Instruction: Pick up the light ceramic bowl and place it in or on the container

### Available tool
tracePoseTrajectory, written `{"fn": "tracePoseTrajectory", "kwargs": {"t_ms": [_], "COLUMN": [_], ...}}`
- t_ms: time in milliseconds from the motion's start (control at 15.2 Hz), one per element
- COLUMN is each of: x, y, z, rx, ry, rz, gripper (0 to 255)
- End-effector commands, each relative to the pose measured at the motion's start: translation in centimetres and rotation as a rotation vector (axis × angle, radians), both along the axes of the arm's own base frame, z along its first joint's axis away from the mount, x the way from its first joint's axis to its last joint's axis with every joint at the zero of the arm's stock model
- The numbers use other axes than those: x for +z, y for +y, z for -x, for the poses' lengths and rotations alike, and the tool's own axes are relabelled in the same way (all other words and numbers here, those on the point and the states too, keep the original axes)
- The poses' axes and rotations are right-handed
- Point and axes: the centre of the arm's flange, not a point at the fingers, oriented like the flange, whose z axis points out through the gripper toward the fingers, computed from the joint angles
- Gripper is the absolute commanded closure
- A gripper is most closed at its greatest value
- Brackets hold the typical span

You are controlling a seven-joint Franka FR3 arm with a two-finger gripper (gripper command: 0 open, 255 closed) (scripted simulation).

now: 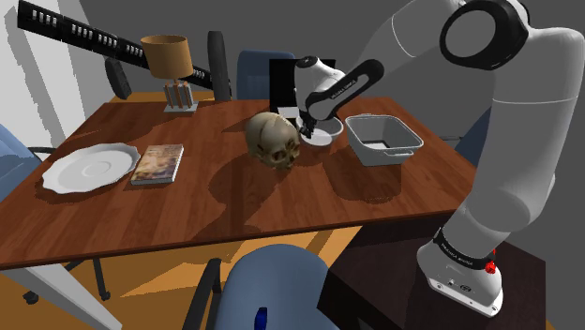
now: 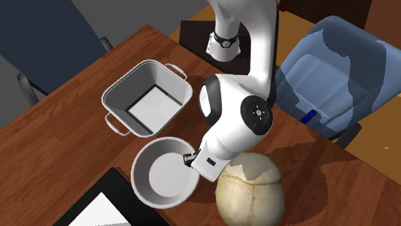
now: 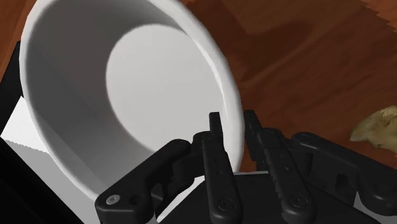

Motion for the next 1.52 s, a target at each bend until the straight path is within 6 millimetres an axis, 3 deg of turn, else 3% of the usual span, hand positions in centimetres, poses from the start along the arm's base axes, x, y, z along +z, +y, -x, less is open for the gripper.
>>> {"fn": "tracePoseTrajectory", "kwargs": {"t_ms": [0,1452], "x": [1.0,12.6], "y": [0.2,0.2], "z": [0.0,0.0], "rx": [0.003,0.003], "ry": [-0.001,-0.001], "rz": [-0.002,-0.002], "gripper": [255,255]}}
